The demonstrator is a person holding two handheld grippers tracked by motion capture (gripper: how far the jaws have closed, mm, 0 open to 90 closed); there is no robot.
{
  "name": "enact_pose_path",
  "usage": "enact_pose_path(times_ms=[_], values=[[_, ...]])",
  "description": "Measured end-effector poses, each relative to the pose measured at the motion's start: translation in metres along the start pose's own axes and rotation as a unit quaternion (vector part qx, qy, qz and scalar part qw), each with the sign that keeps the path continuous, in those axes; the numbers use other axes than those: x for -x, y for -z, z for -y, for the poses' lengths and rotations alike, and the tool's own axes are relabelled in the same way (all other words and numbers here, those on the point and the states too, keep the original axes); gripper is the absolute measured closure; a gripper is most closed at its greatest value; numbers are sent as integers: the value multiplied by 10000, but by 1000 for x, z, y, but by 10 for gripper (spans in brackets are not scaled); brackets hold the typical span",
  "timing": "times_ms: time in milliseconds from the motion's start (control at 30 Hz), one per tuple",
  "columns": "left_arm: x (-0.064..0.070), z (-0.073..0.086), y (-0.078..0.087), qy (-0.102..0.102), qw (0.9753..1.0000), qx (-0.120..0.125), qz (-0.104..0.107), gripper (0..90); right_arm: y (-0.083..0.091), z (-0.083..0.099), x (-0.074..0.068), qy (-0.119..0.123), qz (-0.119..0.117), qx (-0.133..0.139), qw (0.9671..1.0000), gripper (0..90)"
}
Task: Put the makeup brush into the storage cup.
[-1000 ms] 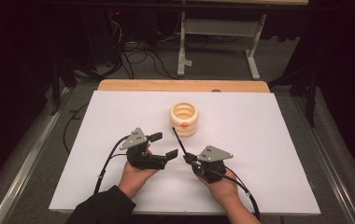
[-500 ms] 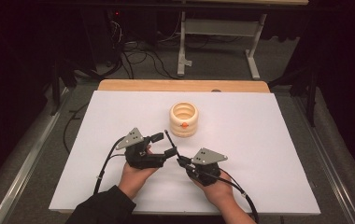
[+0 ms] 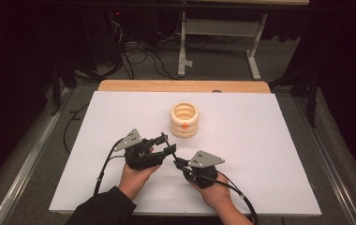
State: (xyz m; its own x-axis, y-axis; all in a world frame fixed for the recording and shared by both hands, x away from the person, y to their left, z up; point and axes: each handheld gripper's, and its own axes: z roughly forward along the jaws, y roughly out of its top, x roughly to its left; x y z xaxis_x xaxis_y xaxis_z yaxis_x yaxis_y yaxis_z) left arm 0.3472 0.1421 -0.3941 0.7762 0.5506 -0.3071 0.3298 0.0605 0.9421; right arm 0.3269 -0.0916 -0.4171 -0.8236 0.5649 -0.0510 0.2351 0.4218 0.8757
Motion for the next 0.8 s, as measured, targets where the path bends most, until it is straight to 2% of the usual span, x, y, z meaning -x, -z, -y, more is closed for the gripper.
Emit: enact_pose_path(times_ms=[333, 500, 800], values=[[1, 1, 1, -53, 9999, 32, 92, 609, -1, 1, 2, -18, 93, -31, 10000, 856], [2, 1, 3, -120, 9999, 94, 57, 678, -1, 1, 2, -9, 106, -26, 9999, 856], [1, 1, 3, -94, 9998, 80, 152, 748, -1, 1, 2, -37, 116, -21, 9999, 856]])
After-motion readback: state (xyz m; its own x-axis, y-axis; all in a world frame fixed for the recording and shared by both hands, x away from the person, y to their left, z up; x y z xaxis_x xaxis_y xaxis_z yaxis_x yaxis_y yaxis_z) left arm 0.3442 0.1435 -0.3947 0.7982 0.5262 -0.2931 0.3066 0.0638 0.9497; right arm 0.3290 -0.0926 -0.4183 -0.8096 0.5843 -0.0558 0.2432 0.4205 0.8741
